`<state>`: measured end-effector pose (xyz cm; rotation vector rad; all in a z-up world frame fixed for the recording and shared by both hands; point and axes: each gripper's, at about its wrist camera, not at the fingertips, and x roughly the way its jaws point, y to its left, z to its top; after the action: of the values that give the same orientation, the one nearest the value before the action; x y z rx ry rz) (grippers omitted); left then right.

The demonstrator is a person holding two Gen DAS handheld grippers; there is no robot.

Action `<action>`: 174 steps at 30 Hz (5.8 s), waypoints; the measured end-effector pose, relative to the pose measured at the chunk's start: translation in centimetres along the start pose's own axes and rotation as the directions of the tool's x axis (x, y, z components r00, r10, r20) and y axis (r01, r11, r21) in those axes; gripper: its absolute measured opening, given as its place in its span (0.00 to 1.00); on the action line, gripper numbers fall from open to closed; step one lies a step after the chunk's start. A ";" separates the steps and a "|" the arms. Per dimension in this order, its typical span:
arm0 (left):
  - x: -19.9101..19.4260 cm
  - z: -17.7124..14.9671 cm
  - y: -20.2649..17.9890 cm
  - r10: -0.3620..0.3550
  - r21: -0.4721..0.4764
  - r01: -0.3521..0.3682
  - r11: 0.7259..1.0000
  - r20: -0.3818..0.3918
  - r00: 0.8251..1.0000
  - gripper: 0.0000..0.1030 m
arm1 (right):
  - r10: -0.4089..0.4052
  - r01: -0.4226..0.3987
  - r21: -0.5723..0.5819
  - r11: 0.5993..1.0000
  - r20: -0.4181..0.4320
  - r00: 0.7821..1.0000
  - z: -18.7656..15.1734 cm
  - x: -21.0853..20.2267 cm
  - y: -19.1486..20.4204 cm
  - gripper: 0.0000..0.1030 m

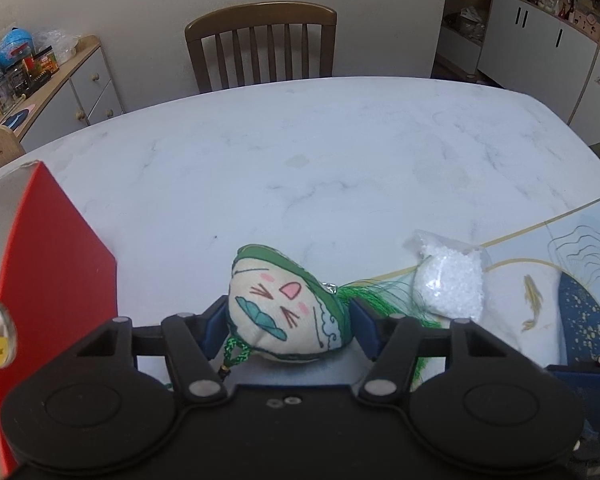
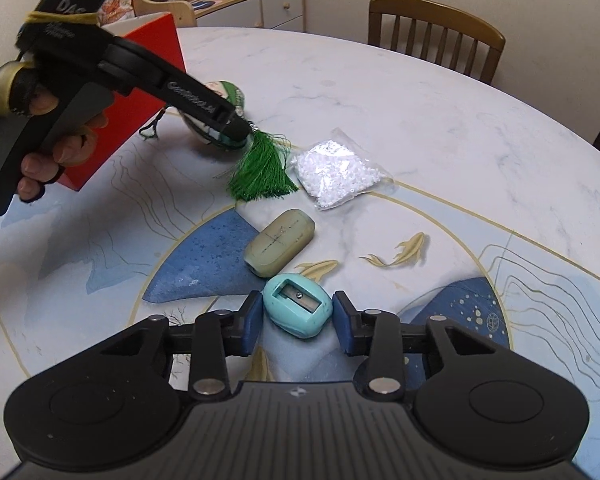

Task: Organize objects
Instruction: 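Grasp the green-tasseled face plush with the left gripper while the right grasps the teal sharpener, then carry the face plush and teal sharpener with both grippers into the red box, then open both grippers to drop the face plush and sharpener in the box, then move both grippers back from the box to the bead bag and eraser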

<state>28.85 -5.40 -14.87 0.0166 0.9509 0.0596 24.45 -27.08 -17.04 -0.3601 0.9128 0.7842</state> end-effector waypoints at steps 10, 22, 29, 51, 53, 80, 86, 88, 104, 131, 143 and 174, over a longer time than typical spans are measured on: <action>-3.8 -0.4 0.1 -0.020 -0.029 0.021 0.999 0.018 1.000 0.60 | 0.013 -0.014 0.036 0.999 0.033 0.999 0.8 -2.8 0.7 0.36; -9.6 -0.7 0.6 -0.049 -0.059 0.053 0.997 0.054 0.997 0.60 | 0.056 -0.058 0.012 0.998 0.100 0.993 2.7 -7.2 3.7 0.36; -12.9 -0.9 1.9 -0.051 -0.074 0.058 0.996 0.088 0.995 0.60 | 0.065 -0.066 0.002 0.998 0.135 0.989 4.1 -8.9 5.5 0.36; -19.5 -0.8 10.3 -0.019 -0.081 0.034 0.996 0.180 0.983 0.60 | 0.087 -0.077 -0.058 0.995 0.197 0.977 11.3 -9.4 14.5 0.36; -19.8 -0.7 11.4 -0.010 -0.084 0.026 0.996 0.188 0.982 0.60 | 0.090 -0.077 -0.068 0.995 0.202 0.975 12.2 -9.1 15.6 0.36; -16.0 -1.7 26.4 0.147 -0.190 -0.122 0.974 0.127 0.981 0.60 | 0.094 -0.082 -0.118 0.990 0.104 0.990 19.7 1.2 26.4 0.36; -13.5 -1.7 27.4 0.159 -0.191 -0.140 0.972 0.089 0.983 0.60 | 0.082 -0.076 -0.117 0.990 0.051 0.995 20.2 4.3 27.3 0.36; -12.6 -1.8 27.7 0.157 -0.191 -0.140 0.971 0.072 0.985 0.60 | 0.080 -0.076 -0.118 0.990 0.030 0.996 20.2 5.3 27.4 0.36; -7.1 -3.2 27.8 0.126 -0.167 -0.136 0.977 -0.070 0.990 0.60 | 0.077 -0.082 -0.114 0.990 -0.050 0.996 20.1 9.5 28.2 0.36; -6.9 -4.2 27.4 0.087 -0.174 -0.104 0.979 -0.103 0.991 0.72 | 0.067 -0.067 -0.071 0.995 -0.001 0.998 19.5 6.9 27.6 0.49; -10.5 -4.3 26.1 0.087 -0.164 -0.088 0.982 -0.017 0.996 0.78 | 0.058 -0.059 0.011 0.998 0.074 0.996 18.7 2.2 25.8 0.55; -17.1 -3.8 13.9 0.081 -0.118 -0.066 0.991 0.123 0.989 0.99 | 0.092 -0.120 0.107 0.987 0.238 0.967 12.5 -8.8 13.2 0.77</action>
<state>15.24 7.41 -2.60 -0.0497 0.8180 0.1791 18.61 -14.79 -2.08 -0.1104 0.7591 0.8460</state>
